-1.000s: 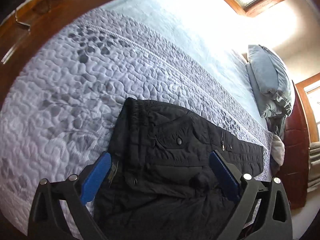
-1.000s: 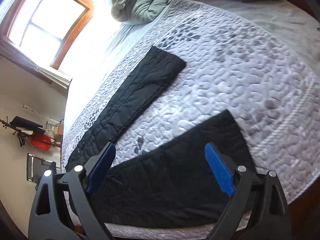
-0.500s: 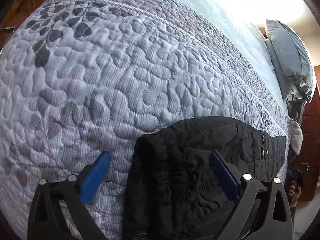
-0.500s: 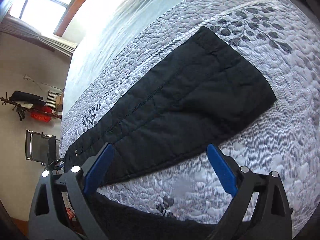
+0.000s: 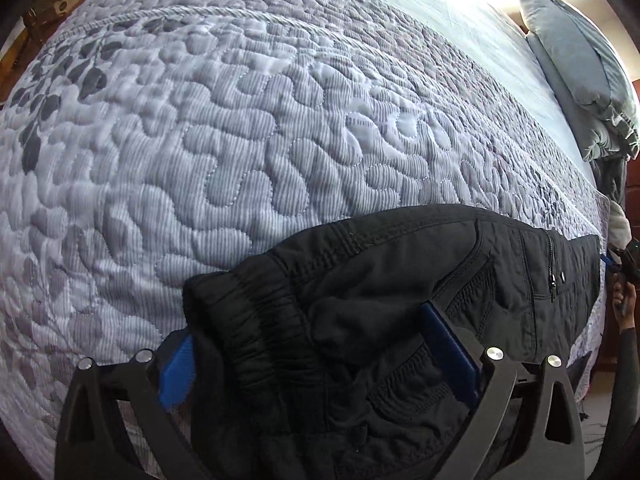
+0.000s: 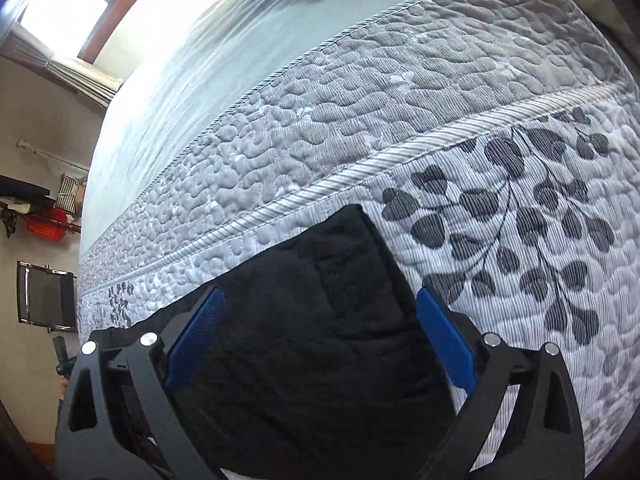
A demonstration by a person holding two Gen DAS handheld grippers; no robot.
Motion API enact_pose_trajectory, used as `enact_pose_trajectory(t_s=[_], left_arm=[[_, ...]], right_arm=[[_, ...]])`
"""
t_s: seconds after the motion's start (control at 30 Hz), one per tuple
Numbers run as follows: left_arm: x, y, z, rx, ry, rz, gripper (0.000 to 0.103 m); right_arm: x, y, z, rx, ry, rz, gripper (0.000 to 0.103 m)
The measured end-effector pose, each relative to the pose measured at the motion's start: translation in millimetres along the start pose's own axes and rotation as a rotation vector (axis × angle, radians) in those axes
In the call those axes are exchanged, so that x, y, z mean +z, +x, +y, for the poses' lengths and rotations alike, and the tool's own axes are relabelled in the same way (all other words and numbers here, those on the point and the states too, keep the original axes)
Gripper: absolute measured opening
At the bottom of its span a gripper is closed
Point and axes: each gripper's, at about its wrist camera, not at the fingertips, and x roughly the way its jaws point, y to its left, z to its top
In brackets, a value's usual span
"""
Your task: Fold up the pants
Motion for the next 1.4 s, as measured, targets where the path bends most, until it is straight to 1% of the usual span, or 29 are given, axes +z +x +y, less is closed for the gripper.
enact_pose_trajectory(t_s=[0.03, 0.13, 0.2, 0.23, 0.27, 0.3, 0.33, 0.37, 0.4, 0.43, 0.47, 0.53, 0.57, 0.6, 0.63, 0.7, 0.8, 1.0, 1.13, 1.3, 1.4], left_arm=[[-1.4, -0.4, -1.0, 0.005, 0.000, -0.012, 0.098], [-6.1, -4.7, 3.2, 0.027, -0.005, -0.033, 0.090], [-6.1, -7.8, 4.7, 0.048, -0.012, -0.037, 0.070], [-5.2, -10.4, 6.3, 0.053, -0.018, -0.040, 0.063], [-4.9, -13.9, 9.6, 0.049, -0.029, -0.044, 0.048], [-5.1, -17.9, 11.8, 0.031, -0.040, -0.050, 0.038], [-6.0, -20.2, 10.5, 0.028, -0.038, -0.055, 0.034], [-6.9, -21.4, 7.1, 0.045, -0.027, -0.059, 0.029], [-8.3, -23.4, 5.4, 0.063, -0.015, -0.065, 0.027], [-8.7, -25.3, 3.1, 0.074, -0.010, -0.072, 0.025], [-8.4, -27.5, 2.2, 0.075, -0.016, -0.081, 0.024], [-7.7, -32.9, 3.4, 0.077, -0.039, -0.109, 0.014], [-7.8, -36.6, 6.1, 0.080, -0.059, -0.125, 0.012], [-8.3, -40.5, 8.5, 0.090, -0.070, -0.142, 0.012], [-10.3, -43.4, 10.7, 0.080, -0.081, -0.156, 0.012], [-14.6, -49.5, 8.3, 0.090, -0.067, -0.180, 0.011], [-18.9, -61.0, 1.8, 0.079, -0.054, -0.220, 0.011], [-18.8, -80.3, -22.5, 0.056, -0.019, -0.263, 0.010], [-23.6, -101.9, -36.8, 0.033, 0.005, -0.316, 0.010], [-38.8, -131.6, -47.5, -0.002, 0.048, -0.396, 0.010], [-50.2, -145.2, -47.0, -0.022, 0.048, -0.438, 0.010]], right_arm=[[5.3, 6.5, -1.2, -0.003, -0.010, 0.005, 0.096], [18.9, 24.6, -1.8, -0.014, -0.045, 0.036, 0.096], [23.0, 35.8, -1.6, -0.010, -0.074, 0.062, 0.098], [23.5, 39.2, -0.3, -0.012, -0.090, 0.065, 0.097], [23.0, 39.8, -0.5, -0.002, -0.098, 0.061, 0.097], [21.6, 36.8, -0.2, 0.015, -0.101, 0.052, 0.085], [20.9, 34.5, 1.7, 0.030, -0.105, 0.051, 0.046], [20.8, 32.7, 1.3, 0.052, -0.100, 0.058, 0.030], [19.7, 29.5, -0.5, 0.061, -0.090, 0.054, 0.020], [17.5, 25.7, 0.0, 0.061, -0.094, 0.044, 0.013], [14.9, 21.1, 1.6, 0.057, -0.098, 0.034, 0.012], [10.2, 10.9, 5.9, 0.035, -0.099, 0.004, 0.009], [8.5, 2.3, 5.0, 0.018, -0.093, -0.013, 0.009], [6.3, -6.9, 4.5, 0.013, -0.087, -0.029, 0.008], [3.5, -17.1, 5.4, 0.015, -0.084, -0.048, 0.008], [-4.1, -38.1, 10.2, 0.020, -0.087, -0.083, 0.007], [-15.7, -67.0, 17.0, -0.005, -0.094, -0.115, 0.007], [-35.5, -120.7, 28.8, -0.044, -0.099, -0.168, 0.007], [-48.2, -152.8, 39.9, -0.054, -0.109, -0.213, 0.007], [-70.6, -188.5, 45.4, -0.038, -0.114, -0.272, 0.007], [-88.3, -205.8, 44.6, -0.028, -0.116, -0.307, 0.007]])
